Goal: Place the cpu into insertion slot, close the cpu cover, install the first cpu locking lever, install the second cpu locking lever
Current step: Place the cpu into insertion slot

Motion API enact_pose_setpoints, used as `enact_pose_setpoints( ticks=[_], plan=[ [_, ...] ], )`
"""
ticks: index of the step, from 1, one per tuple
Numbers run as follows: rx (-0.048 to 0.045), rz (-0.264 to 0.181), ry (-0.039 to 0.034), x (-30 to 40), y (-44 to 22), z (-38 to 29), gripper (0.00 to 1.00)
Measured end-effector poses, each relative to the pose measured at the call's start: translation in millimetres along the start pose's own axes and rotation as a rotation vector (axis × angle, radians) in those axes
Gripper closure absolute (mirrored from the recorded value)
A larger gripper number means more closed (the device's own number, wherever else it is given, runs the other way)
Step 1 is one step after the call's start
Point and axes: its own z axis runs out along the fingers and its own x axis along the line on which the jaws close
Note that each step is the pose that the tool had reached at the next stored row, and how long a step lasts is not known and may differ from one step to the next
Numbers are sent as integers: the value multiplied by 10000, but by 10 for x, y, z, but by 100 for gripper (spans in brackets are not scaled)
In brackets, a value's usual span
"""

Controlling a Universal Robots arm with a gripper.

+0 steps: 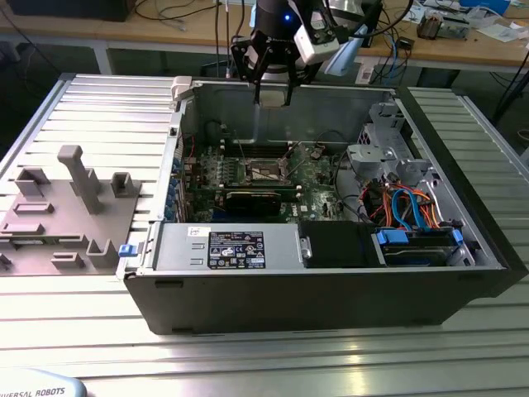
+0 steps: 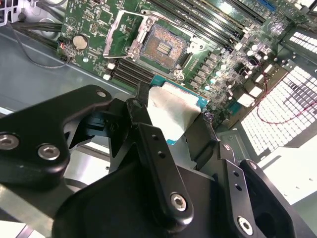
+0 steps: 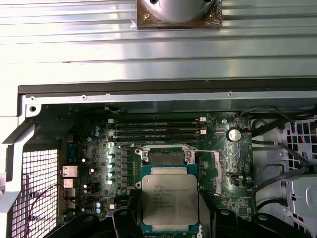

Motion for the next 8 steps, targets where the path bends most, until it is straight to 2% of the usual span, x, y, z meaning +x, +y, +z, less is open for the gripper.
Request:
enact_pose_setpoints(
  ticks=[8],
  plan=[
    [0,0,0,0,-1,14,46]
  ],
)
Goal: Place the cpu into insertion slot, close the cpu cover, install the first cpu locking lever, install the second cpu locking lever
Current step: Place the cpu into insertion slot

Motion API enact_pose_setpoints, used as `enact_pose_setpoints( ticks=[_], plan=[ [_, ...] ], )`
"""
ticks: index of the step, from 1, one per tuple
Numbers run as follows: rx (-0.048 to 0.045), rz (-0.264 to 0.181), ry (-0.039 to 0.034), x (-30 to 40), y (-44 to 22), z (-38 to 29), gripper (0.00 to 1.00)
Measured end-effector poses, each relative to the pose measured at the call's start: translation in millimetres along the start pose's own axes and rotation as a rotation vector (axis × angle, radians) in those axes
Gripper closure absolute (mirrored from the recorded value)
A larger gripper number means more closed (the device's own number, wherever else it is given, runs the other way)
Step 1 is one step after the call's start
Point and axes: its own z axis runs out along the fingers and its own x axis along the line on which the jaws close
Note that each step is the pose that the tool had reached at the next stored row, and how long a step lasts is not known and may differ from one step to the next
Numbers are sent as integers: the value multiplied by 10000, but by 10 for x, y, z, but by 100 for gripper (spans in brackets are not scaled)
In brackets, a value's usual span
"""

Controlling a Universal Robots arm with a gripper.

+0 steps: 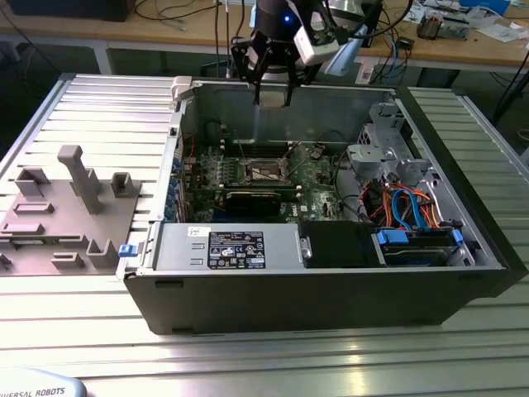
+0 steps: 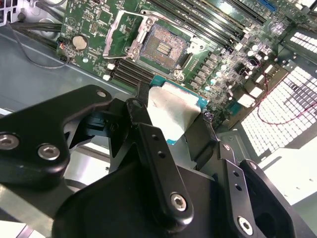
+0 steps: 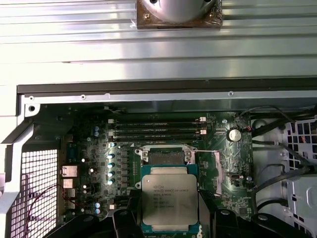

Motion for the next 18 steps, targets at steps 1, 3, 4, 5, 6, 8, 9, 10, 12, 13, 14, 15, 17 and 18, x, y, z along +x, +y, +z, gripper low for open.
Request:
enact_pose_setpoints(
  ticks=[1,3,4,5,6,8,9,10,12,13,14,15,17,18],
  plan=[
    [-1,0,1,0,0,4,46],
    [0,0,0,0,-1,6,46],
    [0,0,0,0,-1,9,46],
    [0,0,0,0,-1,9,46],
    [0,0,0,0,-1,11,46],
    [0,0,0,0,-1,15,46],
    [0,0,1,0,-2,17,46],
    [-1,0,0,0,-2,19,46],
    [0,0,1,0,-2,21,46],
    [0,0,0,0,-2,23,46],
    [0,0,0,0,-2,24,46],
    [0,0,0,0,-2,26,46],
    [0,0,0,-1,-3,29,46],
    [0,1,0,-1,-3,35,46]
  ],
)
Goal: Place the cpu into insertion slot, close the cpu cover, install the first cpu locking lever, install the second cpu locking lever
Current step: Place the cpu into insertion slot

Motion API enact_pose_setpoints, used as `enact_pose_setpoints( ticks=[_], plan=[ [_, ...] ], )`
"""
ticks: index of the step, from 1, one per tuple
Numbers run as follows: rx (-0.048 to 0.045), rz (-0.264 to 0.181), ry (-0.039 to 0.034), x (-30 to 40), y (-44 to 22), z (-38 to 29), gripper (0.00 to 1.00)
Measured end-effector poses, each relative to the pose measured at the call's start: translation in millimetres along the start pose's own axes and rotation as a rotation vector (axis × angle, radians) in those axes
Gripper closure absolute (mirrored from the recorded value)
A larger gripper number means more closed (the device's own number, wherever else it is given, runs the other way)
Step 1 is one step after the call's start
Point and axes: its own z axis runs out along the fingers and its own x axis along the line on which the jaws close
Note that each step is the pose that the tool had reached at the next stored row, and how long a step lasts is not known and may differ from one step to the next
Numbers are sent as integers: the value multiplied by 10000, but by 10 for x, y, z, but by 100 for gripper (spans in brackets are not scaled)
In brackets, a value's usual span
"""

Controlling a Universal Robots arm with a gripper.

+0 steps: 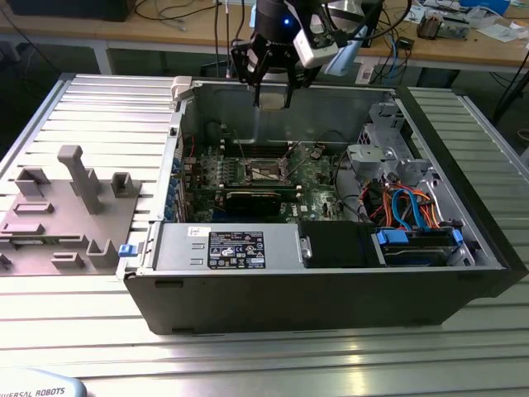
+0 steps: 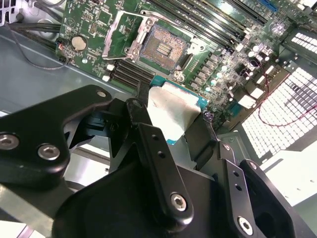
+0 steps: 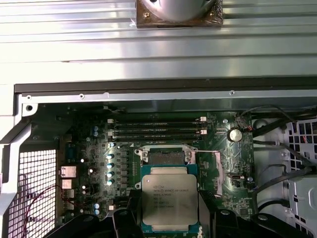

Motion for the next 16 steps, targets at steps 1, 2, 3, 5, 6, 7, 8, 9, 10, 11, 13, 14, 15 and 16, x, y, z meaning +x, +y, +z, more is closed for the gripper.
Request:
enact_pose_setpoints(
  ticks=[1,2,3,5,6,7,8,9,10,11,13,14,15,16],
  plan=[
    [0,-1,0,0,0,5,46],
    [0,-1,0,0,0,6,46],
    [0,0,0,0,-1,7,46],
    [-1,-1,0,0,-1,10,46],
    [0,-1,0,0,-1,15,46],
    [-1,0,0,0,-2,21,46],
    [-1,-1,0,0,-2,22,46],
    [0,-1,0,-1,-2,23,46],
    [0,-1,0,0,-2,25,46],
    [-1,-1,0,-1,-2,26,46],
    [0,-1,0,-1,-3,30,46],
    [-1,-1,0,-1,-3,32,46],
    [-1,0,0,-1,-3,34,46],
    [-1,0,0,-1,-3,35,46]
  ],
)
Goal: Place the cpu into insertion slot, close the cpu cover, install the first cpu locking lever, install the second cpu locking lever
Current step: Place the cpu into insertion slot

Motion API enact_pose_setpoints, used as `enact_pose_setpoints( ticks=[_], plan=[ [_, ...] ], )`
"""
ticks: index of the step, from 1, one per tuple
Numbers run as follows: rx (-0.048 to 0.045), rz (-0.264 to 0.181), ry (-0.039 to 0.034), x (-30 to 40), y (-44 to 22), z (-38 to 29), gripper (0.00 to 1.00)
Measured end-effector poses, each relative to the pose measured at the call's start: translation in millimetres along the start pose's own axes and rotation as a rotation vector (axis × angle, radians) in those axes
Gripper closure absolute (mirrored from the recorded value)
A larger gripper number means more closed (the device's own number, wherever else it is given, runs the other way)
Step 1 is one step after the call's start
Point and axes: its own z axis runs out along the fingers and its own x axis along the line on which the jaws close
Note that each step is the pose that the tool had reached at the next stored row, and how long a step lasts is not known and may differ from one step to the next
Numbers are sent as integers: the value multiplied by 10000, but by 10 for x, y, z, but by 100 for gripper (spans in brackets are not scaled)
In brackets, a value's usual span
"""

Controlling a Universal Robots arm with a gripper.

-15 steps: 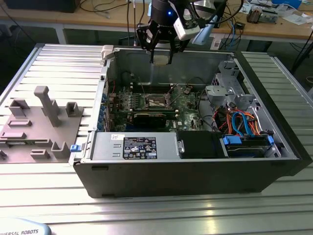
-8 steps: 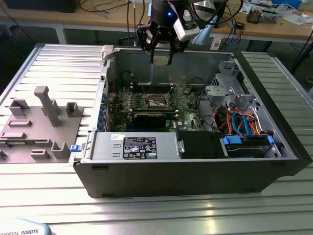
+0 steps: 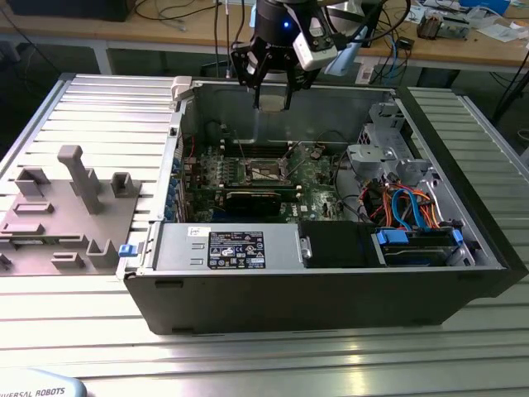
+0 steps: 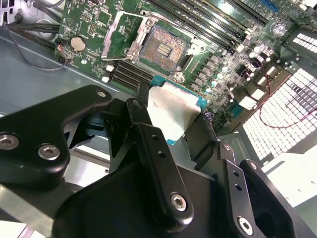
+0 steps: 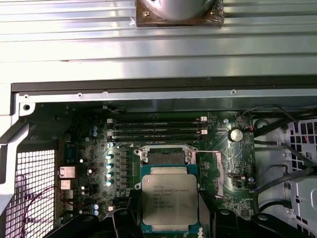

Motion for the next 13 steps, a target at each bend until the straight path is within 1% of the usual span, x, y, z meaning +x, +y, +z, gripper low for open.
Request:
enact_pose_setpoints(
  ticks=[6,8,12,13],
  plan=[
    [0,0,0,0,-1,15,46],
    [0,0,0,-1,-3,34,46],
    [0,0,0,-1,-3,39,46],
    [1,0,0,-1,-4,49,46]
  ],
)
